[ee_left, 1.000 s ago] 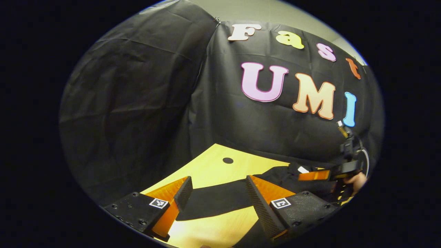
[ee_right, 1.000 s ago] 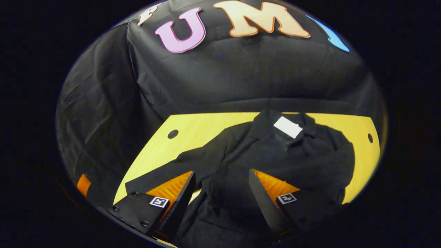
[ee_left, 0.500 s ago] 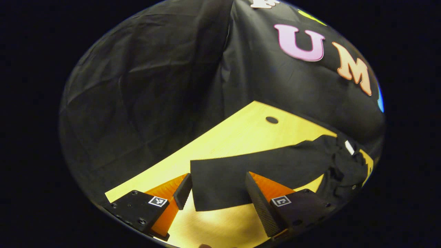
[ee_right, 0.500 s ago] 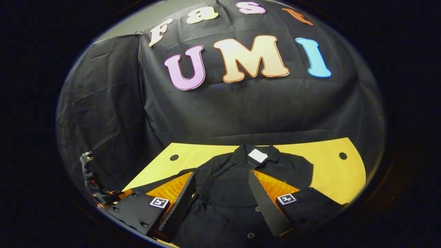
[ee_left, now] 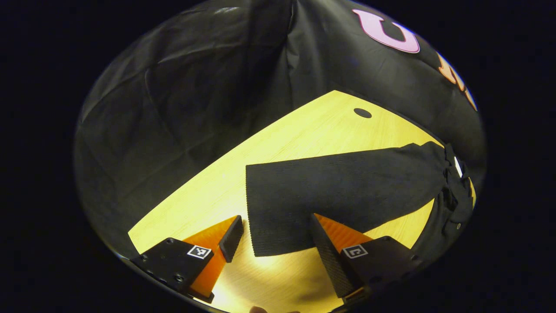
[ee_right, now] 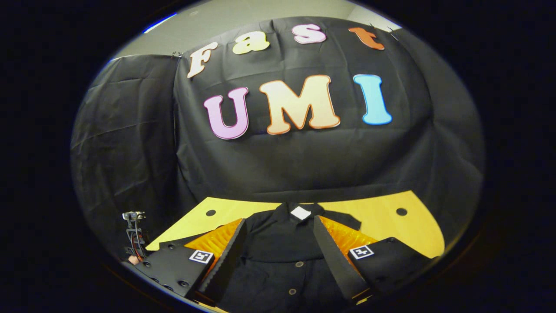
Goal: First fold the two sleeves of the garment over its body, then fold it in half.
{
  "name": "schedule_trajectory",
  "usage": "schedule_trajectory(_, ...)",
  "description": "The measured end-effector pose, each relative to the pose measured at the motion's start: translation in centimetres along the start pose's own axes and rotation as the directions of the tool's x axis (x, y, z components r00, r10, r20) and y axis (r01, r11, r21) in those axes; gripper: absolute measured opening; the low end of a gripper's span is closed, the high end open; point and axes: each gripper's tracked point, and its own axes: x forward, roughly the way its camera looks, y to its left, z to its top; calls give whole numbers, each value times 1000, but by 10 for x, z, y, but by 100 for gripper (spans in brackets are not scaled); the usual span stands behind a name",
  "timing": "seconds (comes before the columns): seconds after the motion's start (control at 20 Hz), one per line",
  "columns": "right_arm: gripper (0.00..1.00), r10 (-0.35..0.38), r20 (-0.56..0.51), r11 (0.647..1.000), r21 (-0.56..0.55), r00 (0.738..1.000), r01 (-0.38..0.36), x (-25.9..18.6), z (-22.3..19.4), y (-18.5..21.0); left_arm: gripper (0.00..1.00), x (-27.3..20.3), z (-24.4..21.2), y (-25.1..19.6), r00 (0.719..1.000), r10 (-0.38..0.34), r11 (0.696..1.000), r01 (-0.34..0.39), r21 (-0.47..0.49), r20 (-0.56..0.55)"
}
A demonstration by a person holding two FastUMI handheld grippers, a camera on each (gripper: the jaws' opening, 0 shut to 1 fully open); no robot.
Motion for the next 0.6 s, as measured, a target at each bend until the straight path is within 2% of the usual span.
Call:
schedule_trajectory(0.1, 100, -18, 20, 1000, -4, 1000, 18, -19, 4, -7, 92, 0, 2, -5, 999, -35, 999, 35, 18, -18)
schedule_trajectory(0.15, 97, -30, 26, 1000, -8, 999, 30, -23, 6, -12, 82, 0, 5, -6, 999, -43, 998, 44, 33, -29)
schedule_trajectory(0.2, 97, -41, 32, 999, -14, 999, 41, -28, 7, -17, 76, 2, 4, -11, 998, -60, 997, 61, 44, -36)
schedule_trajectory(0.25, 92, -53, 37, 998, -22, 998, 53, -31, 8, -21, 70, 2, 4, -17, 996, -73, 996, 76, 56, -41)
schedule_trajectory(0.3, 97, -61, 39, 998, -24, 997, 62, -33, 8, -24, 57, 6, 5, -21, 995, -90, 993, 93, 67, -40)
schedule_trajectory(0.5, 98, -79, 32, 997, -11, 996, 79, -40, 3, -34, 1, 9, 13, -33, 994, -111, 992, 111, 58, -15)
schedule_trajectory(0.6, 97, -90, 42, 996, -11, 995, 91, -43, 6, -38, 0, 9, 16, -37, 991, -132, 990, 132, 44, -12)
